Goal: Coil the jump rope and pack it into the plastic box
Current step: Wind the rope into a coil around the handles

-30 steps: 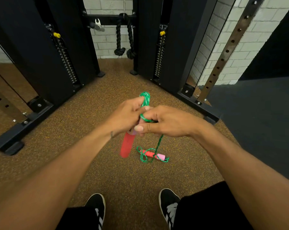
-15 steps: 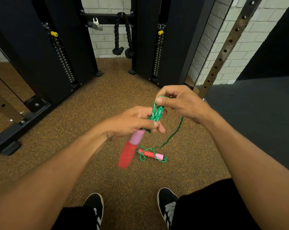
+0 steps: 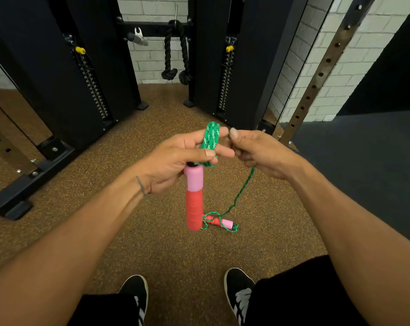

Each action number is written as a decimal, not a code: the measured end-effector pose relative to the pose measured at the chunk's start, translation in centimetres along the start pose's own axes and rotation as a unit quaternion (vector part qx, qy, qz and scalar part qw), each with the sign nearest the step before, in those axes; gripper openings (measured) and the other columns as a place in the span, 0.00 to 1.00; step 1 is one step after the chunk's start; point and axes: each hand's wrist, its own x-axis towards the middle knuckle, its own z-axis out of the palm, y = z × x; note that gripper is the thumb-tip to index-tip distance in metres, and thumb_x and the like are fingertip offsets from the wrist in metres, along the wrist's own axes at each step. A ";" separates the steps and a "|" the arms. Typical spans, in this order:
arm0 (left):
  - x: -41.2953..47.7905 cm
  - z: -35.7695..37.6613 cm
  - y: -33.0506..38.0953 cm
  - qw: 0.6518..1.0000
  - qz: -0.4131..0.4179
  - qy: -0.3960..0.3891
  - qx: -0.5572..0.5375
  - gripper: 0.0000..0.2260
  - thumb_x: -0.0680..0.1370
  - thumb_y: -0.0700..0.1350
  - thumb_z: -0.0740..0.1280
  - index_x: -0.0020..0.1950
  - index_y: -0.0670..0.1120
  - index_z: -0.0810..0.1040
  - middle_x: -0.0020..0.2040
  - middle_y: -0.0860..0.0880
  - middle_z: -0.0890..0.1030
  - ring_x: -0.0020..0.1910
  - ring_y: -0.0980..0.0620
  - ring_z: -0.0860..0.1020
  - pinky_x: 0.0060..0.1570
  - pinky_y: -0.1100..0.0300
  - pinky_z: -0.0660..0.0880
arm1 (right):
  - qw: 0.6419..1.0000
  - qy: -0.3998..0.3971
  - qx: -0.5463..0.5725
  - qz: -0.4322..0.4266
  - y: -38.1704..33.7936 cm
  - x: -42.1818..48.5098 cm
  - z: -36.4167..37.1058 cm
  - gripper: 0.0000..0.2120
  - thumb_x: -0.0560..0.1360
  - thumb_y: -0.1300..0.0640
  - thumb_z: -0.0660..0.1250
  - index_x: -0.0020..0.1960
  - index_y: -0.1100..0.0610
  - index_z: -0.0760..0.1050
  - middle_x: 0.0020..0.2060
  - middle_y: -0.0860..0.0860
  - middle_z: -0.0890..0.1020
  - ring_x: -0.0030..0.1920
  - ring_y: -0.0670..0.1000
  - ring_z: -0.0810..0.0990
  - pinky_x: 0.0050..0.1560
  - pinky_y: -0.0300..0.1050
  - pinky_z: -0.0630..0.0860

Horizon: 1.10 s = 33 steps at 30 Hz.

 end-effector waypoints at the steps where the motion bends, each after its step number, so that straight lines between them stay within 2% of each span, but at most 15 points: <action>1: -0.1 -0.3 0.3 0.999 0.011 0.015 -0.027 0.24 0.74 0.37 0.65 0.70 0.46 0.72 0.52 0.49 0.85 0.41 0.59 0.76 0.50 0.68 0.73 | 0.999 -0.002 0.049 0.014 -0.1 -0.1 -0.3 0.19 0.74 0.38 0.63 0.46 0.54 0.78 0.29 0.46 0.68 0.26 0.42 0.59 0.26 0.35 0.54; 3: -0.3 -1.0 1.0 0.994 0.045 0.052 -0.084 0.24 0.74 0.35 0.64 0.70 0.43 0.72 0.50 0.49 0.85 0.39 0.59 0.76 0.48 0.69 0.73 | 0.993 -0.017 0.116 0.029 0.0 -0.1 -0.9 0.18 0.72 0.37 0.66 0.42 0.53 0.78 0.26 0.44 0.66 0.25 0.42 0.58 0.23 0.35 0.54; 5: -0.6 -1.8 1.7 0.990 0.066 0.078 -0.100 0.23 0.75 0.35 0.63 0.71 0.42 0.71 0.50 0.49 0.85 0.39 0.60 0.76 0.48 0.70 0.73 | 0.992 -0.025 0.120 0.036 0.3 -0.2 -1.2 0.16 0.75 0.39 0.65 0.38 0.51 0.75 0.24 0.43 0.64 0.23 0.42 0.57 0.21 0.35 0.53; 9: -0.8 -2.3 1.5 0.991 0.059 0.105 -0.065 0.25 0.75 0.38 0.65 0.72 0.43 0.70 0.55 0.48 0.85 0.41 0.60 0.77 0.52 0.69 0.72 | 0.997 -0.018 0.050 0.064 0.8 0.2 0.7 0.18 0.80 0.43 0.63 0.35 0.51 0.73 0.22 0.44 0.62 0.22 0.44 0.56 0.21 0.37 0.52; 12: -0.6 -1.8 1.3 0.989 0.056 0.123 -0.059 0.26 0.74 0.39 0.65 0.73 0.42 0.69 0.56 0.48 0.85 0.42 0.61 0.78 0.54 0.69 0.73 | 0.995 -0.032 -0.012 0.090 1.1 0.5 2.6 0.20 0.81 0.41 0.61 0.35 0.50 0.73 0.25 0.45 0.65 0.24 0.44 0.60 0.23 0.37 0.57; 14: -0.5 -1.7 1.3 0.988 0.052 0.134 -0.050 0.25 0.74 0.40 0.65 0.72 0.44 0.70 0.56 0.49 0.85 0.43 0.61 0.78 0.54 0.69 0.73 | 0.992 -0.044 -0.055 0.104 1.4 0.5 3.5 0.20 0.81 0.41 0.60 0.38 0.52 0.77 0.26 0.44 0.67 0.26 0.44 0.63 0.26 0.38 0.61; 16: -0.4 -1.9 1.3 0.985 0.055 0.153 -0.057 0.23 0.76 0.38 0.64 0.72 0.44 0.70 0.57 0.48 0.84 0.42 0.61 0.78 0.53 0.67 0.74 | 0.991 -0.060 -0.083 0.087 1.4 0.4 3.9 0.17 0.82 0.43 0.58 0.51 0.53 0.80 0.25 0.43 0.65 0.25 0.44 0.62 0.27 0.39 0.61; 18: -0.4 -2.0 1.4 0.981 0.055 0.175 -0.067 0.21 0.79 0.36 0.62 0.73 0.43 0.69 0.58 0.48 0.84 0.43 0.61 0.78 0.48 0.63 0.78 | 0.992 -0.075 -0.093 0.035 1.1 0.2 4.2 0.12 0.84 0.47 0.58 0.60 0.47 0.77 0.25 0.42 0.64 0.25 0.43 0.62 0.26 0.39 0.61; 21: -0.4 -2.0 1.2 0.981 0.046 0.175 -0.071 0.21 0.81 0.37 0.61 0.75 0.45 0.66 0.61 0.50 0.83 0.47 0.61 0.79 0.43 0.51 0.82 | 0.989 -0.101 -0.106 -0.002 0.1 -0.2 4.9 0.09 0.84 0.50 0.57 0.56 0.47 0.76 0.26 0.41 0.65 0.25 0.43 0.63 0.26 0.40 0.60; 23: -0.1 -2.2 0.8 0.980 0.047 0.189 -0.038 0.21 0.81 0.38 0.61 0.75 0.45 0.66 0.61 0.51 0.83 0.49 0.61 0.79 0.51 0.55 0.79 | 0.973 -0.101 -0.208 -0.018 -0.4 -0.7 5.6 0.10 0.84 0.50 0.57 0.53 0.50 0.77 0.30 0.43 0.69 0.29 0.44 0.67 0.30 0.43 0.66; 26: 0.2 -2.3 0.2 0.977 0.036 0.201 0.060 0.19 0.81 0.41 0.63 0.72 0.46 0.69 0.58 0.55 0.84 0.52 0.62 0.80 0.55 0.66 0.75 | 0.910 -0.095 -0.390 -0.103 -1.1 -1.4 6.8 0.12 0.84 0.50 0.56 0.50 0.50 0.77 0.35 0.43 0.74 0.36 0.46 0.73 0.42 0.49 0.72; 29: 0.4 -2.2 -0.6 0.968 0.018 0.194 0.160 0.08 0.82 0.44 0.63 0.57 0.56 0.74 0.59 0.56 0.83 0.56 0.61 0.80 0.64 0.56 0.74 | 0.885 -0.077 -0.432 -0.157 -2.2 -1.6 7.2 0.12 0.82 0.50 0.59 0.43 0.48 0.76 0.30 0.44 0.74 0.34 0.48 0.75 0.41 0.51 0.74; 30: 0.5 -2.1 -0.8 0.963 0.014 0.192 0.187 0.05 0.82 0.46 0.63 0.54 0.56 0.74 0.59 0.56 0.82 0.57 0.60 0.80 0.64 0.51 0.74 | 0.882 -0.074 -0.433 -0.170 -2.3 -1.6 7.2 0.12 0.82 0.50 0.60 0.42 0.49 0.76 0.29 0.44 0.72 0.32 0.46 0.73 0.39 0.49 0.73; 31: 0.5 -2.0 -0.8 0.957 0.010 0.187 0.222 0.03 0.81 0.49 0.63 0.53 0.54 0.76 0.59 0.56 0.82 0.56 0.58 0.81 0.62 0.49 0.76 | 0.886 -0.070 -0.419 -0.185 -2.5 -1.7 7.1 0.12 0.82 0.51 0.61 0.41 0.52 0.76 0.28 0.44 0.71 0.30 0.43 0.70 0.36 0.45 0.70; 33: 0.4 -1.6 -0.9 0.944 -0.002 0.160 0.290 0.11 0.77 0.54 0.63 0.50 0.48 0.77 0.51 0.55 0.83 0.48 0.55 0.80 0.53 0.50 0.76 | 0.908 -0.048 -0.365 -0.201 -2.8 -1.9 6.6 0.12 0.81 0.52 0.64 0.41 0.58 0.77 0.29 0.45 0.71 0.29 0.42 0.69 0.33 0.38 0.64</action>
